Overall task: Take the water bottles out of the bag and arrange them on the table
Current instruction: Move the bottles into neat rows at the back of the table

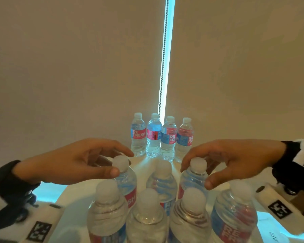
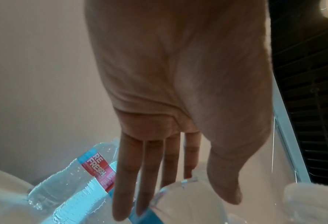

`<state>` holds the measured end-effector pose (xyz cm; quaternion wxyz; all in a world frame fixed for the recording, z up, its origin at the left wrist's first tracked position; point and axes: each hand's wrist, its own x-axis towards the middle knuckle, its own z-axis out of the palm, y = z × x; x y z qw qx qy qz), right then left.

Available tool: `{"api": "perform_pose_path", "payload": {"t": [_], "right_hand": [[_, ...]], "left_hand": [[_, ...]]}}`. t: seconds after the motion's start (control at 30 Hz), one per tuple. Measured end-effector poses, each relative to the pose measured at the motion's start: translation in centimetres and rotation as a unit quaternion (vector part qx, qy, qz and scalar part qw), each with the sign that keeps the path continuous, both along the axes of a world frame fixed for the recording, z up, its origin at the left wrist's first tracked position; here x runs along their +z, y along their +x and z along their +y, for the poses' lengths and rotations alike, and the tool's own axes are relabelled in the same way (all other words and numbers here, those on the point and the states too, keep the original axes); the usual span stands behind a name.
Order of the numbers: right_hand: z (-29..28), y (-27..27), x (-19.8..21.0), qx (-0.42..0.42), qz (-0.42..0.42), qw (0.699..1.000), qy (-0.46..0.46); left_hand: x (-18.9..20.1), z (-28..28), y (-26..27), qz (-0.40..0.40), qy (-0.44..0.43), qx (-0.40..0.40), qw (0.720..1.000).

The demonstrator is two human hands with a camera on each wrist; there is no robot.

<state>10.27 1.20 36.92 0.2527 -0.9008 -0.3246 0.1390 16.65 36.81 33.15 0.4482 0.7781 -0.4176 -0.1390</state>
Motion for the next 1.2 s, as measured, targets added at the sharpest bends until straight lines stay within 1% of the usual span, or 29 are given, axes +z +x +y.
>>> {"api": "perform_pose_path", "payload": {"t": [0.1,0.17,0.23,0.33,0.63,0.77,0.9,1.2], "right_hand": [[-0.1,0.3,-0.3,-0.001,0.008,0.999,0.031],[-0.3,0.8,-0.4,0.0,0.01,0.999,0.043],[-0.3,1.5,-0.4,-0.005,0.012,0.999,0.05],[0.1,3.2,-0.1,-0.027,0.007,0.998,0.065],[3.5,9.8,1.2,-0.128,-0.076,0.988,0.041],[5.0,12.2,0.6,-0.146,-0.093,0.985,0.022],[5.7,14.2,-0.7,-0.169,-0.092,0.981,0.006],[6.3,15.8,-1.6,-0.196,-0.085,0.977,0.021]], "left_hand": [[0.0,-0.2,-0.3,-0.014,-0.006,-0.007,1.0],[0.0,-0.3,-0.1,-0.004,-0.023,0.0,1.0],[0.2,-0.6,0.3,0.01,-0.038,0.013,0.999],[0.7,-1.3,1.5,-0.005,-0.039,0.053,0.998],[0.8,-5.0,7.4,-0.062,-0.033,0.16,0.985],[0.8,-6.8,9.3,-0.089,-0.015,0.177,0.98],[0.7,-7.7,10.7,-0.105,0.002,0.189,0.976],[0.4,-7.2,12.8,-0.048,-0.005,0.202,0.978]]}}
